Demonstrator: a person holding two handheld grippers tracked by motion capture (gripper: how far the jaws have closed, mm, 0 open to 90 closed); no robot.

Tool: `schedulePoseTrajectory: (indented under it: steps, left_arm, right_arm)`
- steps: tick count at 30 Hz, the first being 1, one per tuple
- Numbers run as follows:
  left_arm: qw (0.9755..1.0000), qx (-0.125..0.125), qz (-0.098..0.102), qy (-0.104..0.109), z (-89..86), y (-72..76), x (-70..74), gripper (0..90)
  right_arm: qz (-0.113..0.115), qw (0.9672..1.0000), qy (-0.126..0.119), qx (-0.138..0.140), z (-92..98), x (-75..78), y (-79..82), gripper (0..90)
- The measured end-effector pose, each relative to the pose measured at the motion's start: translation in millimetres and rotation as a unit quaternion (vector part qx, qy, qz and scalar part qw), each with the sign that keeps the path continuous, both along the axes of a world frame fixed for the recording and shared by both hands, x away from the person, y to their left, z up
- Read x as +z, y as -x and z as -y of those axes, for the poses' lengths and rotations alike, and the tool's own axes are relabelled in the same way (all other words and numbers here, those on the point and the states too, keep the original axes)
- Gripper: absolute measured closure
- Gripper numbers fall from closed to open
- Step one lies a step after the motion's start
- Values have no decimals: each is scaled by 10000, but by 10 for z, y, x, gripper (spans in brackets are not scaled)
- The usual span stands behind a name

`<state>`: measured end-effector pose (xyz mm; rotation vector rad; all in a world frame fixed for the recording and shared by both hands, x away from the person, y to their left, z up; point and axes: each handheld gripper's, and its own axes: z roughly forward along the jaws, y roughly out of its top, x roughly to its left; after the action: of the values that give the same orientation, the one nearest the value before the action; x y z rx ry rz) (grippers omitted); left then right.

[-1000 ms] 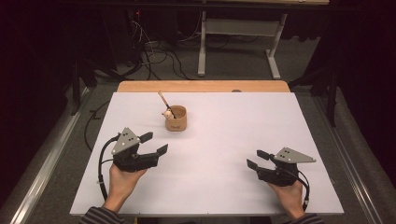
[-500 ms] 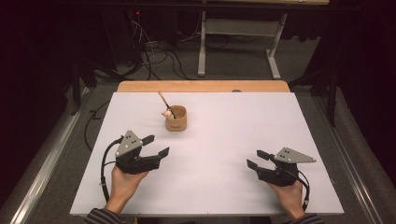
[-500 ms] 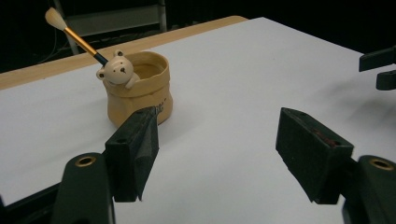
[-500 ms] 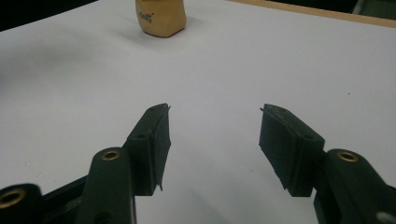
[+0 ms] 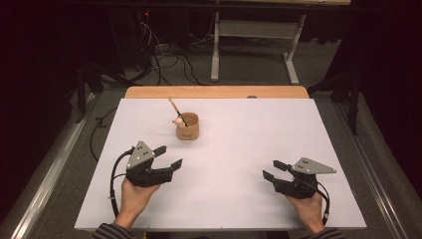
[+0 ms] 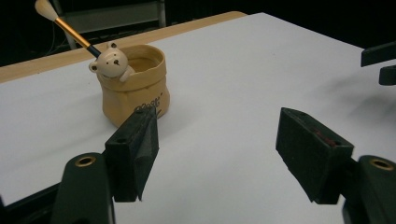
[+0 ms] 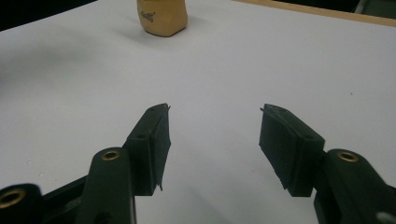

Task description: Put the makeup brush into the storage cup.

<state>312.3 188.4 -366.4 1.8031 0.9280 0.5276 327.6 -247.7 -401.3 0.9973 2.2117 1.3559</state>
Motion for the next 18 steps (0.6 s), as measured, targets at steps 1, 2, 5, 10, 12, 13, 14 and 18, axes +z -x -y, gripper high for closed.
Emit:
schedulePoseTrajectory:
  steps: [1, 2, 5, 10, 12, 13, 14, 18]
  left_arm:
    - [10000, 0, 0, 0, 0, 0, 0, 305]
    - [10000, 0, -8, -3, 0, -2, -4, 305]
    - [10000, 7, -27, -4, 0, -6, -20, 305]
    - [10000, 23, -81, 31, -3, -14, -58, 306]
    - [9999, 23, -86, 72, 0, -17, -66, 306]
    - [9999, 19, -98, 65, 4, -22, -76, 306]
    - [9999, 19, -98, 65, 4, -22, -76, 306]
    - [9999, 21, -129, 50, 6, -34, -102, 306]
  right_arm:
    - [0, 10000, 0, 0, 0, 0, 0, 449]
    - [-1, 10000, 7, 6, 1, 0, -1, 449]
    - [-12, 10000, 7, 3, 0, -1, 0, 450]
    - [-18, 10000, 9, 12, -1, -3, 0, 449]
    - [-12, 10000, 8, 23, -1, -3, -1, 450]
    - [-22, 10000, 8, 28, -5, -5, 0, 449]
    - [-22, 10000, 8, 28, -5, -5, 0, 449]
    - [-22, 10000, 6, 33, -3, -4, 1, 449]
